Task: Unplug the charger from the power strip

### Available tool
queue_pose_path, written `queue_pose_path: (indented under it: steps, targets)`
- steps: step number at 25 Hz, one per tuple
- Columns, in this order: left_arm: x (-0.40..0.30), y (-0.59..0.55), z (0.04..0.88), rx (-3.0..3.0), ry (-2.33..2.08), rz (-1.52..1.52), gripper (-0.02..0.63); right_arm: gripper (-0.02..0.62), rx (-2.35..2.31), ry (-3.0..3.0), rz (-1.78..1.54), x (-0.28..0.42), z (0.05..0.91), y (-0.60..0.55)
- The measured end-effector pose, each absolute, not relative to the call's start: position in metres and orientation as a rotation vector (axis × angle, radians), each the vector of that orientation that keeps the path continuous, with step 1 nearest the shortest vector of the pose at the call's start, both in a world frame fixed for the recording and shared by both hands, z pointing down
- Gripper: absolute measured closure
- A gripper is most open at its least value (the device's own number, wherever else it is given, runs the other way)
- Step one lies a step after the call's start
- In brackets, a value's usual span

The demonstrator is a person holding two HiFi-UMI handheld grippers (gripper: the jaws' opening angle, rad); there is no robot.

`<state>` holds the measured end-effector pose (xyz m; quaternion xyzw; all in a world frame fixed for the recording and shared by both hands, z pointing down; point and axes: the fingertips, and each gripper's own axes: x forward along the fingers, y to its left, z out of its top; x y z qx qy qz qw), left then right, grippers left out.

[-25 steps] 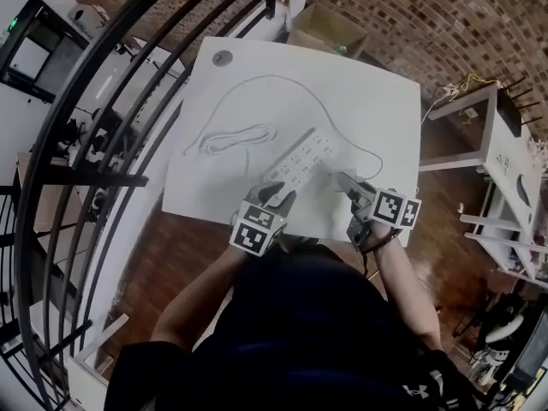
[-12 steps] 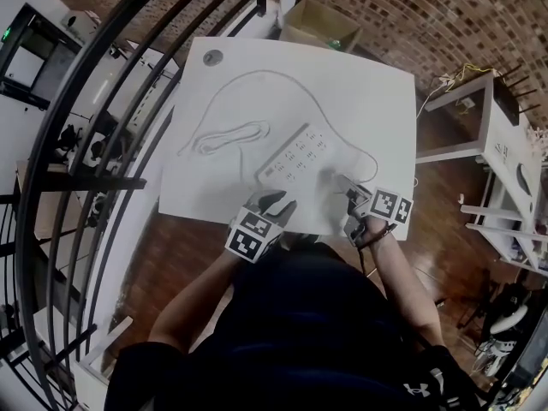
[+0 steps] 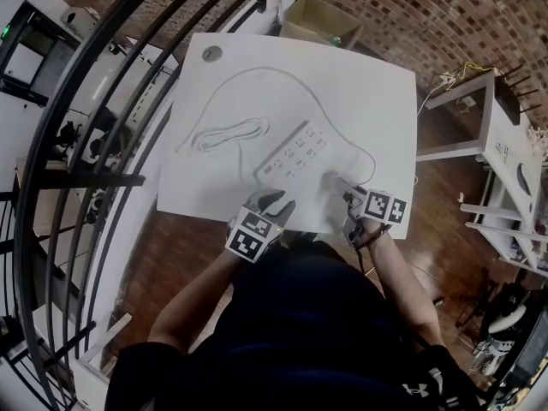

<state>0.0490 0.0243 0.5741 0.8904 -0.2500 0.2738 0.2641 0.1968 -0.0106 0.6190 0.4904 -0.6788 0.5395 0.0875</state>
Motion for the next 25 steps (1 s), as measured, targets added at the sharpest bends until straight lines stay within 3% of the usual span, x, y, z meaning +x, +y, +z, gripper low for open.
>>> queue_pose_path:
  steps: [6,10,25]
  targets:
    - [0.052,0.027,0.578,2.404,-0.679,0.756,0.48,0.444,1.441,-2.026,1.512,0.199,0.624,-0.008]
    - [0.051,0.025,0.579,2.406,-0.676,0.756,0.48,0.387,1.442,-2.011,1.482,0.199,0.624,-0.01]
    - [0.068,0.021,0.574,2.423,-0.644,0.779,0.48,0.331,1.59,-1.764,1.321,0.252,0.628,0.01]
